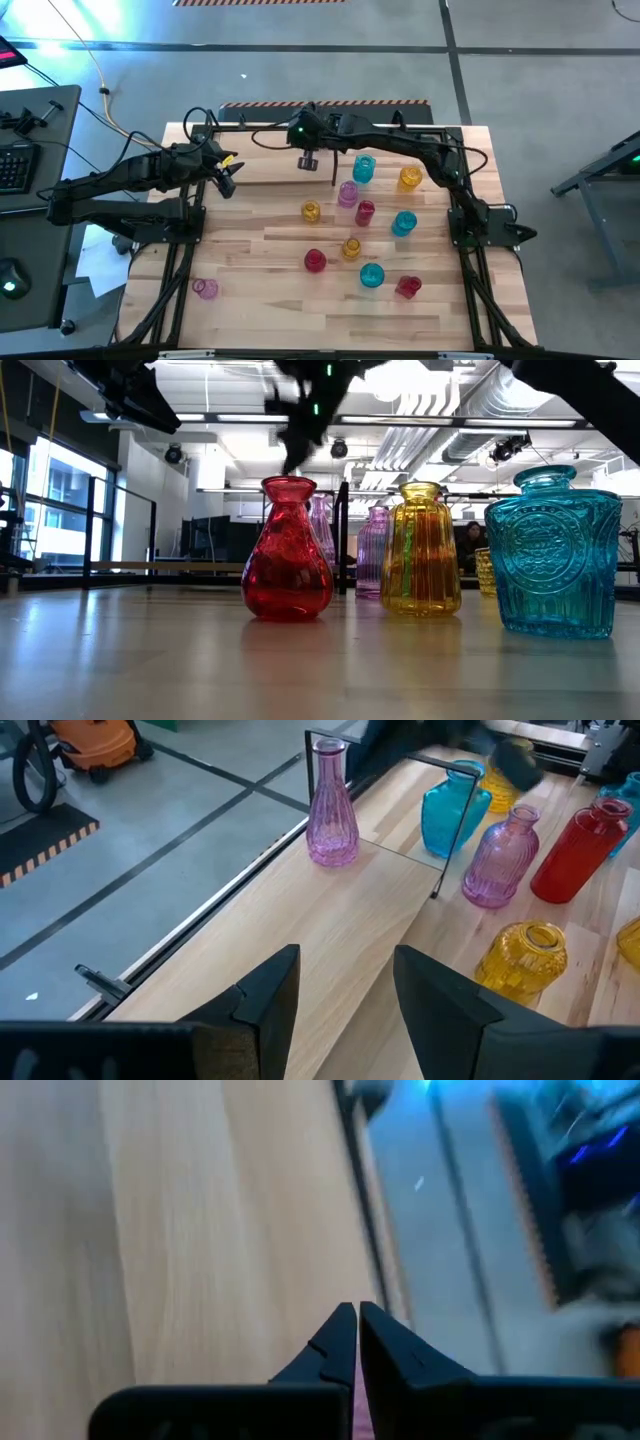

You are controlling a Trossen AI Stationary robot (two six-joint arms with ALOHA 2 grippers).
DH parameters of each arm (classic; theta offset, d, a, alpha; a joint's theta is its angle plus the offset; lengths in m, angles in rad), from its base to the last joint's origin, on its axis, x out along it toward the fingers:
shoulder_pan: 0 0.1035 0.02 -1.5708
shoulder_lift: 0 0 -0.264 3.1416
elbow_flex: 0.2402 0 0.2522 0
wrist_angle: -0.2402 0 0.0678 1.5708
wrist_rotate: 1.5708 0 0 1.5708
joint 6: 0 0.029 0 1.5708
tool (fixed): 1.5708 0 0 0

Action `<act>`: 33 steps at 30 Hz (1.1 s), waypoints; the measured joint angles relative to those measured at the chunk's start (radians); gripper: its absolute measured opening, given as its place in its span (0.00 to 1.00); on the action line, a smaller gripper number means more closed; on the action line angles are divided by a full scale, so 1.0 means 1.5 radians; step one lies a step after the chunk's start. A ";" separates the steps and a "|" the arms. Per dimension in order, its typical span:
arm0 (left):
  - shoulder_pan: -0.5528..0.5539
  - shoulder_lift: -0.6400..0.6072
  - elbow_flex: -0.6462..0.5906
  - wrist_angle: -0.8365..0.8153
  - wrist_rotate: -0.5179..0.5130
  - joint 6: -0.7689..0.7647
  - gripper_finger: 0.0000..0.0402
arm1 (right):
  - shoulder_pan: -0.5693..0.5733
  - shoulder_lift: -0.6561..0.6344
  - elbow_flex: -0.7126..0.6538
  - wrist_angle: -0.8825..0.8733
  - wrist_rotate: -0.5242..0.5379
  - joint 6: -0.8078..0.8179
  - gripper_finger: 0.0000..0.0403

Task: Sort vases onto shelf
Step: Put the top left blue vase on the shelf

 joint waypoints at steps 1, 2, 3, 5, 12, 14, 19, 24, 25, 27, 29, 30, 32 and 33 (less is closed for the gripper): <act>0.000 0.000 0.000 0.001 0.000 0.000 0.39 | 0.005 -0.007 0.024 -0.006 0.006 -0.011 0.00; 0.000 0.000 0.000 0.002 0.000 0.000 0.39 | 0.009 -0.011 0.051 -0.024 0.013 -0.020 0.00; 0.000 0.000 0.000 0.002 0.000 0.000 0.39 | 0.011 -0.017 0.078 -0.042 0.024 -0.028 0.00; 0.000 0.001 0.000 0.001 0.000 0.000 0.39 | 0.008 -0.058 0.061 -0.045 0.057 -0.045 0.00; 0.000 0.017 0.000 0.002 0.000 0.003 0.39 | -0.047 -0.212 -0.022 -0.225 0.078 0.069 0.00; 0.000 0.026 0.000 0.009 0.000 0.012 0.39 | -0.066 -0.251 -0.058 -0.273 0.038 0.119 0.00; 0.000 0.060 0.000 0.027 0.000 0.018 0.39 | -0.089 -0.335 -0.209 -0.275 -0.001 0.155 0.03; 0.000 0.098 0.000 0.030 0.001 0.017 0.39 | -0.104 -0.394 -0.398 -0.203 -0.055 0.166 0.18; 0.000 0.105 0.000 0.033 0.001 0.015 0.39 | -0.107 -0.402 -0.433 -0.182 -0.059 0.165 0.22; 0.000 0.118 0.000 0.043 0.001 0.012 0.39 | -0.112 -0.415 -0.491 -0.142 -0.061 0.163 0.31; 0.000 0.129 0.000 0.051 0.001 0.009 0.39 | -0.115 -0.425 -0.532 -0.115 -0.061 0.154 0.38; 0.000 0.133 0.000 0.058 0.002 0.007 0.39 | -0.117 -0.431 -0.548 -0.098 -0.066 0.147 0.41; 0.000 0.140 0.000 0.061 0.002 0.002 0.39 | -0.119 -0.437 -0.577 -0.074 -0.068 0.141 0.45; 0.000 0.143 0.000 0.063 0.002 -0.005 0.39 | -0.119 -0.439 -0.591 -0.063 -0.071 0.133 0.47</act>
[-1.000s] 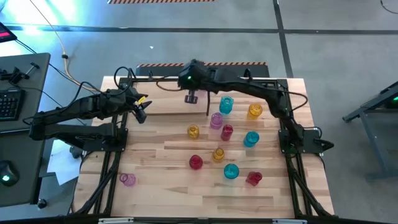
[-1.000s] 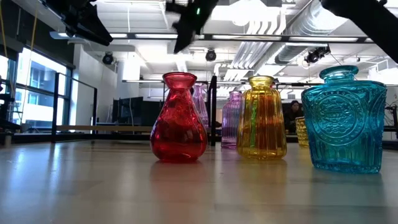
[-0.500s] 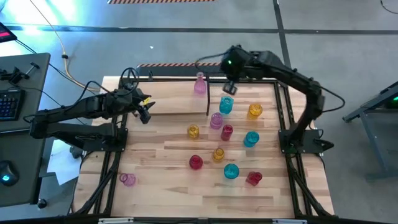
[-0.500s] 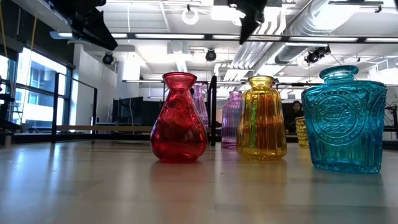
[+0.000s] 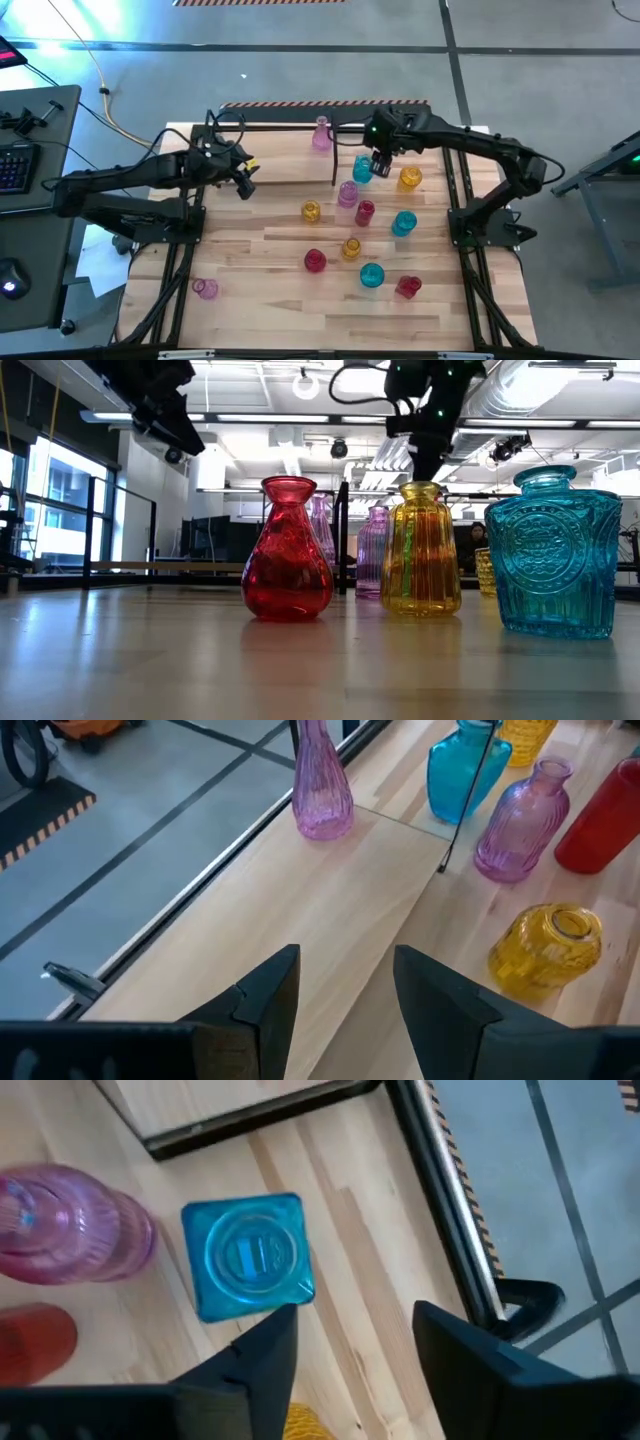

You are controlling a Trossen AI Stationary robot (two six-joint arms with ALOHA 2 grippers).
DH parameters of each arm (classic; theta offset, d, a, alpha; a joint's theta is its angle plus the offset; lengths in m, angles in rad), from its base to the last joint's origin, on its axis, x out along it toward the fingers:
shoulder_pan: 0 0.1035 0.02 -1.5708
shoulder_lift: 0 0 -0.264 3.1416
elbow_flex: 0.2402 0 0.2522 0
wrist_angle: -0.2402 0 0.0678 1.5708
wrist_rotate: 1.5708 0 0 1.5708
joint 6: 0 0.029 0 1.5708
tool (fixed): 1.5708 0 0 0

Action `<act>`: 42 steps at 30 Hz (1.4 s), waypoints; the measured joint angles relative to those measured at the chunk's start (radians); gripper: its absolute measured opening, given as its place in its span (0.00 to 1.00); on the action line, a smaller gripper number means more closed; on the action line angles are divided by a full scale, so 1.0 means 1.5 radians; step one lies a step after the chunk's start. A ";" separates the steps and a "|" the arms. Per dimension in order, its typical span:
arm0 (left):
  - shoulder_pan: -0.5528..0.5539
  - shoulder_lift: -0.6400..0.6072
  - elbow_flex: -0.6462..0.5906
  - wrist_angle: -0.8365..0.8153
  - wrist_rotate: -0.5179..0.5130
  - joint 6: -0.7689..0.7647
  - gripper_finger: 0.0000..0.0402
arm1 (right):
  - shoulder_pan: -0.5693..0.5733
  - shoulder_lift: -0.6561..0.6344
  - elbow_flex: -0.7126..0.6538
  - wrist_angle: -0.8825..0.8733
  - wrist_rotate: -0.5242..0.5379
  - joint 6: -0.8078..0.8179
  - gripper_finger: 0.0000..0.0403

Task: Sort vases onto shelf
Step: Put the top left blue vase on the shelf

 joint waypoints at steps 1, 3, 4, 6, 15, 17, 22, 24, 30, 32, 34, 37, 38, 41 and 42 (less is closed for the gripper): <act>0.000 0.004 0.000 0.000 0.000 -0.006 0.39 | 0.000 -0.001 -0.012 0.009 -0.001 -0.007 0.47; 0.000 0.012 0.000 0.000 -0.001 -0.012 0.39 | 0.001 -0.003 -0.027 0.022 -0.007 -0.020 0.48; 0.000 0.016 0.000 0.000 -0.003 -0.013 0.39 | 0.001 -0.003 -0.032 0.033 -0.008 -0.026 0.48; 0.000 0.025 0.000 0.002 -0.016 -0.013 0.39 | 0.002 -0.003 -0.042 0.054 -0.015 -0.040 0.48; 0.000 0.046 0.000 0.054 -0.034 -0.007 0.39 | 0.002 -0.003 -0.048 0.101 -0.125 -0.043 0.48; 0.000 0.048 0.000 0.054 -0.034 -0.003 0.39 | 0.002 -0.003 -0.048 0.101 -0.137 -0.039 0.48; 0.000 0.048 0.000 0.054 -0.034 0.005 0.39 | 0.002 -0.002 -0.048 0.105 -0.158 -0.022 0.48; 0.000 0.048 0.000 0.054 -0.034 0.009 0.39 | 0.002 -0.002 -0.048 0.104 -0.159 -0.019 0.48; 0.000 0.048 0.000 0.054 -0.034 0.012 0.39 | 0.002 -0.002 -0.048 0.102 -0.165 -0.004 0.48; 0.000 0.048 0.000 0.054 -0.034 0.012 0.39 | 0.002 0.001 -0.048 0.104 -0.173 0.001 0.48; 0.000 0.048 0.000 0.054 -0.034 0.012 0.39 | 0.002 0.012 -0.048 0.104 -0.177 0.010 0.48; 0.000 0.048 0.000 0.054 -0.035 0.012 0.39 | 0.005 0.037 -0.048 0.106 -0.169 0.004 0.48; 0.000 0.048 0.000 0.054 -0.035 0.012 0.39 | 0.005 0.045 -0.048 0.109 -0.158 0.000 0.48; 0.000 0.048 0.000 0.054 -0.035 0.019 0.39 | 0.005 0.064 -0.048 0.111 -0.145 -0.002 0.48; 0.000 0.048 0.000 0.054 -0.035 0.021 0.39 | 0.003 0.069 -0.048 0.110 -0.146 0.001 0.48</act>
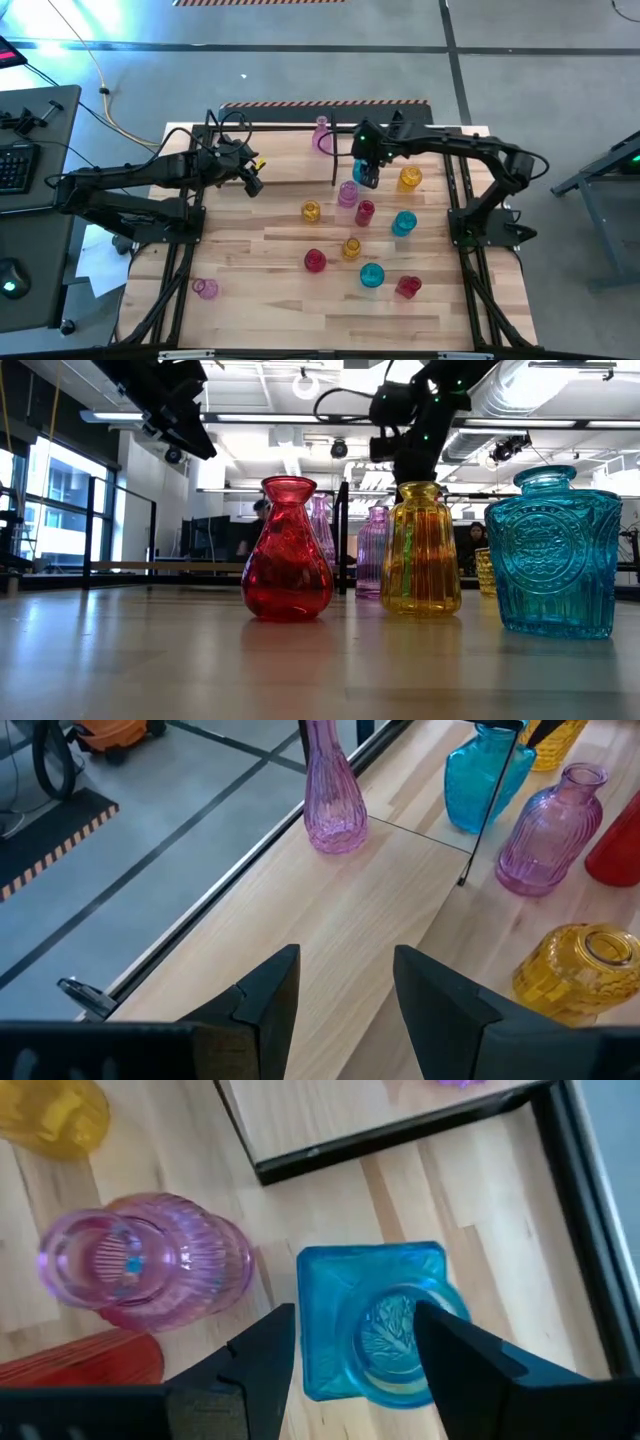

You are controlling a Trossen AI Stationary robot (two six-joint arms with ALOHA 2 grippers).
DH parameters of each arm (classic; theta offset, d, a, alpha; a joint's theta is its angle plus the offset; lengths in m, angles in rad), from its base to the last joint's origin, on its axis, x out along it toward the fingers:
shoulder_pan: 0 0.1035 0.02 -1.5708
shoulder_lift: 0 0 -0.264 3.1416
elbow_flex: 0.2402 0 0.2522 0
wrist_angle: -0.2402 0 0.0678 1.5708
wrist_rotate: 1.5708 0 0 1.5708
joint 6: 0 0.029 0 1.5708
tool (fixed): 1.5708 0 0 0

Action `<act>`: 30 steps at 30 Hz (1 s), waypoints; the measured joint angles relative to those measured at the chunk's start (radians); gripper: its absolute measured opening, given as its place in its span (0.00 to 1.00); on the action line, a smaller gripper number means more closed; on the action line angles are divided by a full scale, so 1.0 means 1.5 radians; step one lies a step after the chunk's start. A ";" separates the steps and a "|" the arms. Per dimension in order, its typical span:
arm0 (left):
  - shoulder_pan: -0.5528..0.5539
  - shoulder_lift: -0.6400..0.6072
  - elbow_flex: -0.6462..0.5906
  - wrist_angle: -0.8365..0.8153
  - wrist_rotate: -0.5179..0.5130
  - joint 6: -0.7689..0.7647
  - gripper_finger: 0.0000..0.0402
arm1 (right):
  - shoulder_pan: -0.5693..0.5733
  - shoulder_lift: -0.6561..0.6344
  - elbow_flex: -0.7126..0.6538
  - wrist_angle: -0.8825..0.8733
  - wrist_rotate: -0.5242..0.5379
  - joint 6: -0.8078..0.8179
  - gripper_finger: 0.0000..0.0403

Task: Sort vases onto shelf
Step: Put the top left blue vase on the shelf

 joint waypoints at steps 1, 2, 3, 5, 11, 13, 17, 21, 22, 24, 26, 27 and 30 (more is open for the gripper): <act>0.000 0.000 0.000 0.000 0.000 0.001 0.39 | -0.002 0.005 0.000 -0.002 0.000 0.001 0.48; 0.000 0.000 0.000 0.000 0.000 0.001 0.39 | -0.004 0.009 0.000 -0.003 0.000 0.000 0.48; 0.000 0.000 0.000 0.000 0.000 0.001 0.39 | -0.005 0.014 0.000 -0.003 0.000 -0.001 0.48; 0.000 0.000 0.000 0.000 0.000 0.001 0.39 | -0.008 0.020 0.000 -0.004 0.001 -0.003 0.48; 0.000 0.000 0.000 0.000 0.000 0.008 0.39 | -0.008 0.022 0.000 -0.002 0.009 -0.003 0.47; 0.000 0.000 0.000 0.000 0.000 0.008 0.39 | -0.009 0.022 0.000 -0.005 0.009 -0.003 0.42; 0.000 0.000 0.000 -0.001 0.000 0.008 0.39 | -0.009 0.022 0.000 -0.013 0.017 -0.004 0.23; 0.000 0.001 0.000 -0.006 0.005 0.008 0.39 | -0.008 0.022 0.001 -0.028 0.075 -0.024 0.04; 0.000 0.002 0.000 -0.007 0.005 0.007 0.39 | -0.008 0.022 0.002 -0.030 0.093 -0.023 0.05; 0.000 0.001 0.000 -0.006 0.005 0.007 0.39 | -0.008 0.024 0.007 -0.055 0.134 -0.020 0.07; 0.000 0.001 0.000 -0.006 0.005 0.007 0.39 | -0.009 0.025 0.020 -0.089 0.152 -0.017 0.06; 0.000 0.001 0.000 -0.005 0.005 0.007 0.39 | -0.008 0.024 0.030 -0.096 0.159 -0.016 0.05; 0.000 0.001 0.000 -0.005 0.005 0.007 0.39 | 0.003 0.013 0.062 -0.120 0.183 -0.018 0.02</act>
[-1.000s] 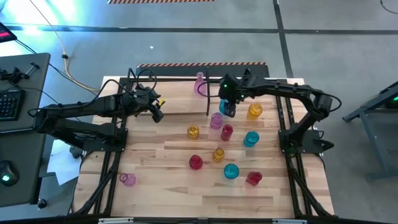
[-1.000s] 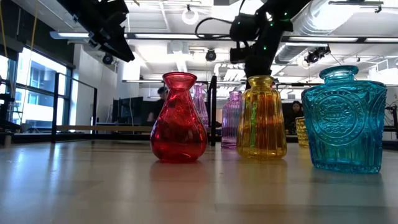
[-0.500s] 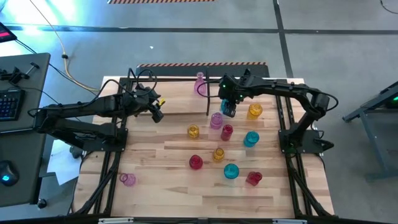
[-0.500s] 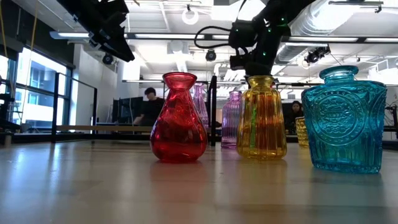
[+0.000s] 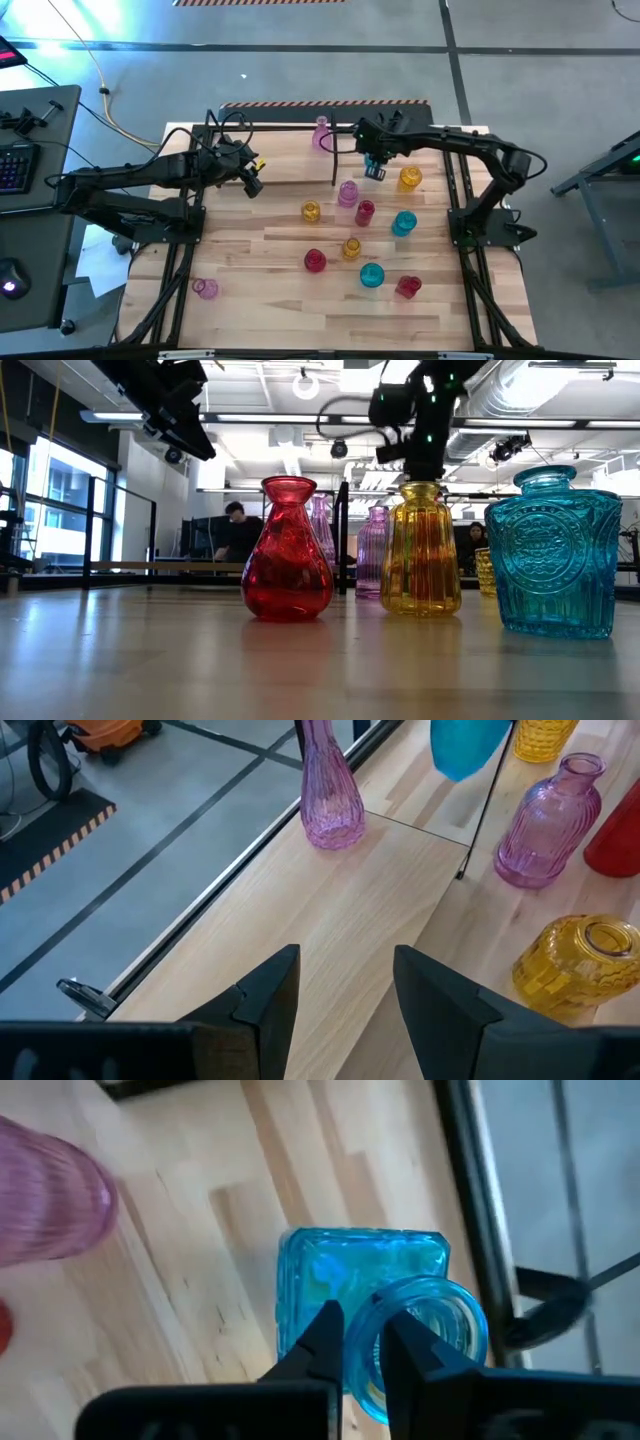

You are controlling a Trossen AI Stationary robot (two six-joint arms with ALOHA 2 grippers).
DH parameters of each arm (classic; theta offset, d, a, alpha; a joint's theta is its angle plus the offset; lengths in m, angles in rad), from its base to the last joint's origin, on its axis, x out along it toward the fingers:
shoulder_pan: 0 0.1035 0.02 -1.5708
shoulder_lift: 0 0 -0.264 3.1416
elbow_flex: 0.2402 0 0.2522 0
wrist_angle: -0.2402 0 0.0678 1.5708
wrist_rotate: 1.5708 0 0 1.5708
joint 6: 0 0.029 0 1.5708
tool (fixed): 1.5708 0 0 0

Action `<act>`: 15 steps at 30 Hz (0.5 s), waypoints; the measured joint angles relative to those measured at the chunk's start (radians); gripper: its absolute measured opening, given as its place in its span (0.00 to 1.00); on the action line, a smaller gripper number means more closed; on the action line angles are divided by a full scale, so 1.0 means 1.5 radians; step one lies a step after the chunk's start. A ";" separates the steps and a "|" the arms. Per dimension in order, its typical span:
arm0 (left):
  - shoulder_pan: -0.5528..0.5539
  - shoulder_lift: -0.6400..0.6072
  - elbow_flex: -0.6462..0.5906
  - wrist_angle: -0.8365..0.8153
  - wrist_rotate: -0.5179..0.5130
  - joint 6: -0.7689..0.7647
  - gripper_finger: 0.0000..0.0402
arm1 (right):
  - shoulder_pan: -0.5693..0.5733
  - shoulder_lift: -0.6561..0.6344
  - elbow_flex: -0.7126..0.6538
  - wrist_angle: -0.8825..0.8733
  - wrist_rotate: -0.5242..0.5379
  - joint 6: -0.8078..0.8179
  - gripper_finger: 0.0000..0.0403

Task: Sort vases onto shelf
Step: Put the top left blue vase on the shelf

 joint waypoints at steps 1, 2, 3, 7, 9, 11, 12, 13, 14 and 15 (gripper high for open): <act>0.000 0.000 0.000 0.000 0.000 0.000 0.39 | 0.004 -0.004 0.014 -0.014 0.009 0.002 0.03; 0.000 0.000 0.000 0.000 0.000 0.000 0.39 | 0.009 -0.006 0.030 -0.027 0.017 0.004 0.03; 0.000 0.000 0.000 0.000 0.000 0.000 0.39 | 0.014 -0.009 0.049 -0.038 0.023 0.008 0.03; 0.000 0.000 0.000 0.001 -0.001 0.001 0.39 | 0.041 -0.022 0.137 -0.099 0.071 0.011 0.02; 0.000 0.000 0.000 0.001 -0.001 0.001 0.39 | 0.058 -0.021 0.191 -0.137 0.098 0.018 0.02; 0.000 0.000 0.000 0.001 -0.001 0.001 0.39 | 0.077 -0.021 0.246 -0.172 0.118 0.025 0.02; 0.000 0.000 0.000 0.001 -0.001 0.001 0.39 | 0.086 -0.022 0.271 -0.180 0.125 0.025 0.02; 0.000 0.000 0.000 0.001 -0.001 0.003 0.39 | 0.095 -0.022 0.297 -0.184 0.124 0.025 0.02; 0.000 0.000 0.000 0.001 -0.001 0.005 0.39 | 0.104 -0.021 0.323 -0.186 0.122 0.025 0.02; 0.000 0.000 0.000 0.001 -0.001 0.006 0.39 | 0.114 -0.021 0.347 -0.186 0.121 0.019 0.02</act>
